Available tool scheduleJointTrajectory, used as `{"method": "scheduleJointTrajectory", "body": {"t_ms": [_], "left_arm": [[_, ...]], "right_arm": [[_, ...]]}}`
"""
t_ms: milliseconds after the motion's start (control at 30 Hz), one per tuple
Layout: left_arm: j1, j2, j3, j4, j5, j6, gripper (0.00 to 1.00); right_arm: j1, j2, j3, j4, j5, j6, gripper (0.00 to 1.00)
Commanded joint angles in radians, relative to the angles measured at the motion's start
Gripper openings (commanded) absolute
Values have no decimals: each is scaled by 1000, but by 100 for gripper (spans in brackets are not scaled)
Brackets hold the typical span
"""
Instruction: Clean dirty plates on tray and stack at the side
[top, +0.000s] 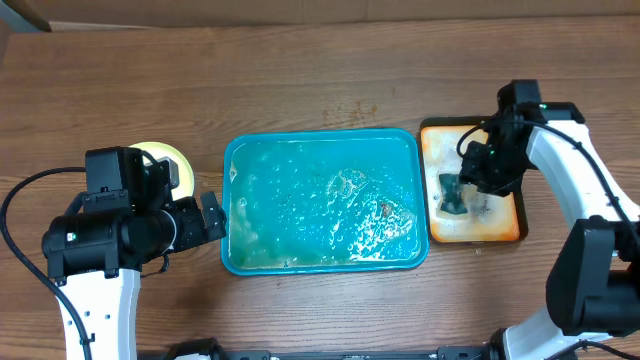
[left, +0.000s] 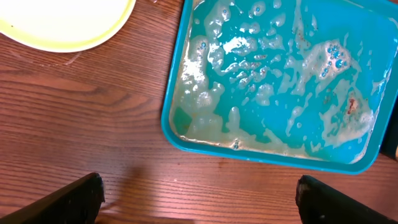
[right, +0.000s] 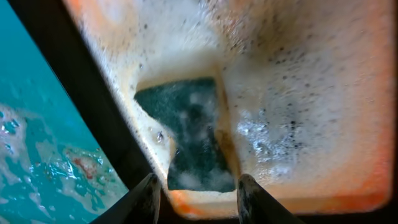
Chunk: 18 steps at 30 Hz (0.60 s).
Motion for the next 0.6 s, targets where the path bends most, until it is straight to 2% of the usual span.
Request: {"method": "scheduleJointTrajectory", "body": {"t_ms": [0, 300, 433, 567], "left_arm": [[-2, 3, -4, 1, 12, 19, 99], [-2, 3, -4, 0, 12, 19, 99], [-2, 3, -4, 0, 12, 19, 99], [-2, 3, -4, -6, 12, 19, 99]], "right_arm": [[28, 1, -74, 18, -33, -10, 43], [66, 1, -266, 218, -45, -1, 43], [52, 1, -288, 299, 114, 132, 43], [37, 0, -261, 326, 146, 148, 43]]}}
